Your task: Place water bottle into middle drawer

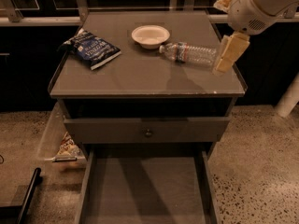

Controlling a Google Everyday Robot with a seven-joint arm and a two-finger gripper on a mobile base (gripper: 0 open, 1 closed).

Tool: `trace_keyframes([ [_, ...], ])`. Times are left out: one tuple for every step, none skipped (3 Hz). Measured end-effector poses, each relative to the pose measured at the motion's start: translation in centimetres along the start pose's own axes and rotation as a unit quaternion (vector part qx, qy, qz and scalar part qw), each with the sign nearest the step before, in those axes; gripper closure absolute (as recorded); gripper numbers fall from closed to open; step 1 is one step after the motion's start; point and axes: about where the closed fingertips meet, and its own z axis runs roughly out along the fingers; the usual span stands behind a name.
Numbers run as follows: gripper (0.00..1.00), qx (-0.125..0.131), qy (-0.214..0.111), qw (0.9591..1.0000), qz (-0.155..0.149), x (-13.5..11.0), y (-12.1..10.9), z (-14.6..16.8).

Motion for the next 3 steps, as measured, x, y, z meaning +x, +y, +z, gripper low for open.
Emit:
trace_keyframes([
  [0.0, 0.005, -0.024, 0.9996, 0.016, 1.7, -1.8, 1.6],
  [0.0, -0.011, -0.052, 0.9974, 0.049, 4.3, -4.2, 6.7],
  [0.0, -0.012, -0.052, 0.9974, 0.049, 4.3, -4.2, 6.7],
])
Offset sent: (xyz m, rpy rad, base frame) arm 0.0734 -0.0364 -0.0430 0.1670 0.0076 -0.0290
